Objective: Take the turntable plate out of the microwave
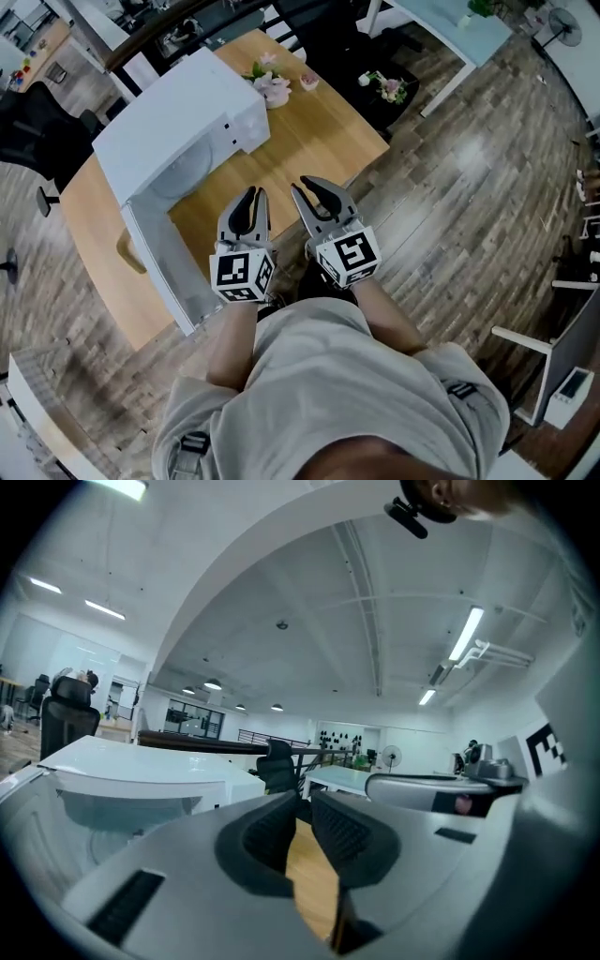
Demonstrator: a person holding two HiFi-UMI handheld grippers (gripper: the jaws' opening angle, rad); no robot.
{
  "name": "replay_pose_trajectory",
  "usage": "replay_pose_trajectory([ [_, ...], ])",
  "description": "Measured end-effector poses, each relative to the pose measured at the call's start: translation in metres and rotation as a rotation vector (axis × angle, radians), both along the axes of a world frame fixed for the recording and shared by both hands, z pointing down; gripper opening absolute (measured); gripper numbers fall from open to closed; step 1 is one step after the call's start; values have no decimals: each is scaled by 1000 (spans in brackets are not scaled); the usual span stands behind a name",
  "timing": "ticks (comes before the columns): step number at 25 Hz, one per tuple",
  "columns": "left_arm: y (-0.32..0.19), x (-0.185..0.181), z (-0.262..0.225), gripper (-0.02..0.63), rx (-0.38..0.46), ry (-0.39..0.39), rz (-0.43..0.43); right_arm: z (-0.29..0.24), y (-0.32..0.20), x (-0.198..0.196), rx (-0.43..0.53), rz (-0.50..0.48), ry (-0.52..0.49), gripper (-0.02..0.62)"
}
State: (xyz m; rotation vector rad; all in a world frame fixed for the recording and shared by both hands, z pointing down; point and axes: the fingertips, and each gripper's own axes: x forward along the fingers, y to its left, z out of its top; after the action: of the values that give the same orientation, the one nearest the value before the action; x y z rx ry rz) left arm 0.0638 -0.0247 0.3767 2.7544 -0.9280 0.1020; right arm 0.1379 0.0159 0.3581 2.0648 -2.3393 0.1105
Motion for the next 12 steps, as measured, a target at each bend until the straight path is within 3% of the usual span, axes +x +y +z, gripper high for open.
replay_pose_trajectory([
  [6, -41, 23, 11, 63, -41, -17, -138, 4, -56, 32, -19, -136, -20, 77],
  [12, -63, 13, 29, 63, -91, -27, -294, 24, -88, 27, -60, -288, -49, 81],
])
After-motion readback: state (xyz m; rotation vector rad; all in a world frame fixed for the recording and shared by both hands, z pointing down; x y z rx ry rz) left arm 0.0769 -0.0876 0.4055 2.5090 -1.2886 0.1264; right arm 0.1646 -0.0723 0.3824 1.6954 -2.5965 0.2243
